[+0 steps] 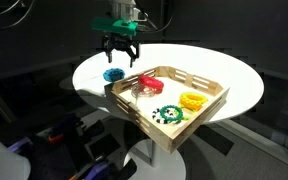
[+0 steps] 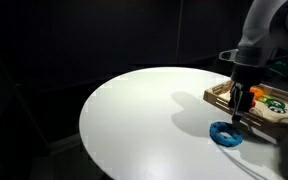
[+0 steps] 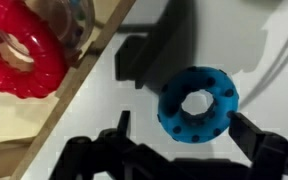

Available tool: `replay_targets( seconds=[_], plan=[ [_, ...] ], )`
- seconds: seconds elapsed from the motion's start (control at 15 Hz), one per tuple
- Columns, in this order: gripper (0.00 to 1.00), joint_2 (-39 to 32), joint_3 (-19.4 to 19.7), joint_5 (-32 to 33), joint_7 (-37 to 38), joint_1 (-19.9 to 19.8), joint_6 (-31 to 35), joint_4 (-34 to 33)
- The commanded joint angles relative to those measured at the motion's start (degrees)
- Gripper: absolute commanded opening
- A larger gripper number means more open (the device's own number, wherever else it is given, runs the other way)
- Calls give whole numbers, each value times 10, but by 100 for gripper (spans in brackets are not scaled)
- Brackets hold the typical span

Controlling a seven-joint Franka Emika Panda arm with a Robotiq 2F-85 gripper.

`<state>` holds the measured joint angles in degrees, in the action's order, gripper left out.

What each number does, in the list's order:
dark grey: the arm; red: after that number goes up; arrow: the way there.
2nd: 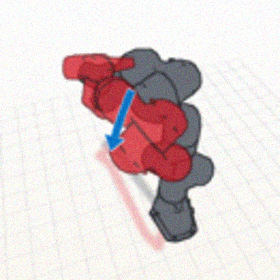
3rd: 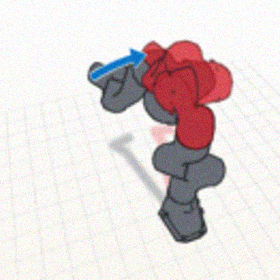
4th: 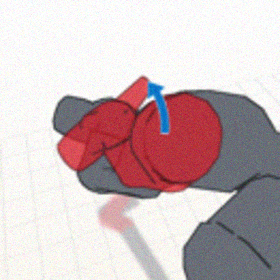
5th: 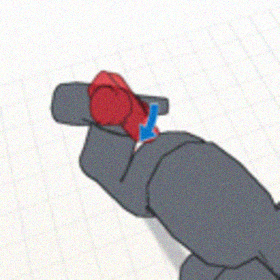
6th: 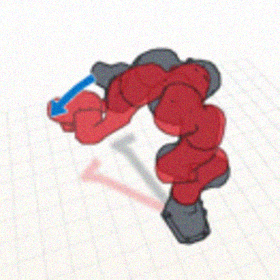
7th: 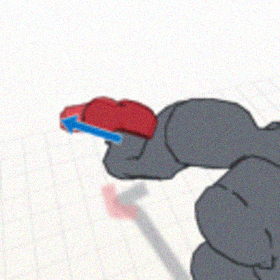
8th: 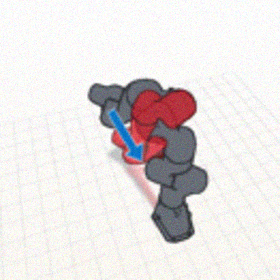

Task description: Move the tray to the right then put the blue ring on the table

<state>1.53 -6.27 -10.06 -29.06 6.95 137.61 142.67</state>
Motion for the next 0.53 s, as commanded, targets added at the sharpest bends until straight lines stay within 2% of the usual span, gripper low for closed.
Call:
replay_targets(
  seconds=[0.0, 0.2, 0.47],
  plan=[
    [100, 35, 12, 69, 66, -14, -42, -7],
    [100, 57, 21, 111, 120, -25, -90, -19],
    [100, 91, 29, 123, 166, -33, -173, -43]
  ],
)
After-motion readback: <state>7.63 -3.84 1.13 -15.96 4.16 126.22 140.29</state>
